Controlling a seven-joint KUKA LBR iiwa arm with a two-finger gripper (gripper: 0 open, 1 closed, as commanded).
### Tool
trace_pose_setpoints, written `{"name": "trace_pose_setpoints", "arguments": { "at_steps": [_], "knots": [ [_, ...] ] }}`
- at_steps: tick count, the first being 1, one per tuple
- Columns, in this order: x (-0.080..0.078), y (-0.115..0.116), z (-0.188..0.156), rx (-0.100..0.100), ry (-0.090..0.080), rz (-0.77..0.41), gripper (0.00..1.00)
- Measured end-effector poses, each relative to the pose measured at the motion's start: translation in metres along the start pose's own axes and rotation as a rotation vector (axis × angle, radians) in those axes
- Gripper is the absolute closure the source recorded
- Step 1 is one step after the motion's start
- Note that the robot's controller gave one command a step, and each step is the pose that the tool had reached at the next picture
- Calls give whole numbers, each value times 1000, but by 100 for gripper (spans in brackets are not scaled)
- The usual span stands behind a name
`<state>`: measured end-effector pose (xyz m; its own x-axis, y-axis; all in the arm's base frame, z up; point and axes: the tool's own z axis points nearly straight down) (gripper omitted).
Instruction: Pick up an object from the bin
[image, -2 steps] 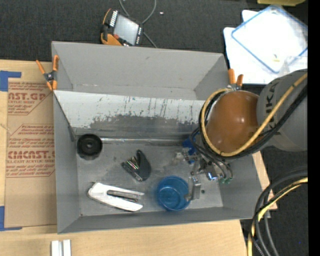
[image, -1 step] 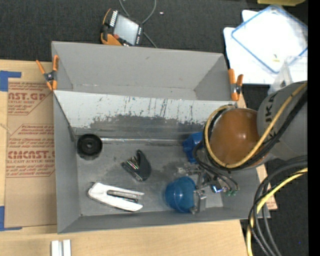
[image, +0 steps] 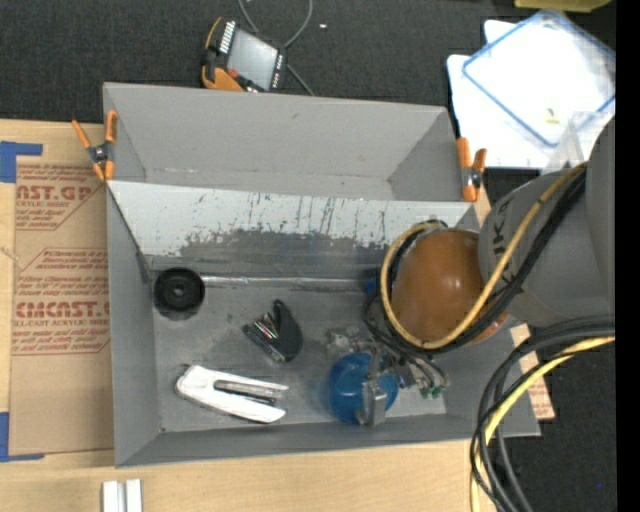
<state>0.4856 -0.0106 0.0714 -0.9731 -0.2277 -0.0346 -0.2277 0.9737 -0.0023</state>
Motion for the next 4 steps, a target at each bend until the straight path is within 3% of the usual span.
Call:
{"name": "trace_pose_setpoints", "arguments": {
  "at_steps": [1, 3, 4],
  "knots": [
    [-1, -1, -1, 2, -2, -19, 100],
    [0, 0, -20, 0, 6, -20, 100],
    [1, 1, -62, -3, 14, -20, 100]
  ]
}}
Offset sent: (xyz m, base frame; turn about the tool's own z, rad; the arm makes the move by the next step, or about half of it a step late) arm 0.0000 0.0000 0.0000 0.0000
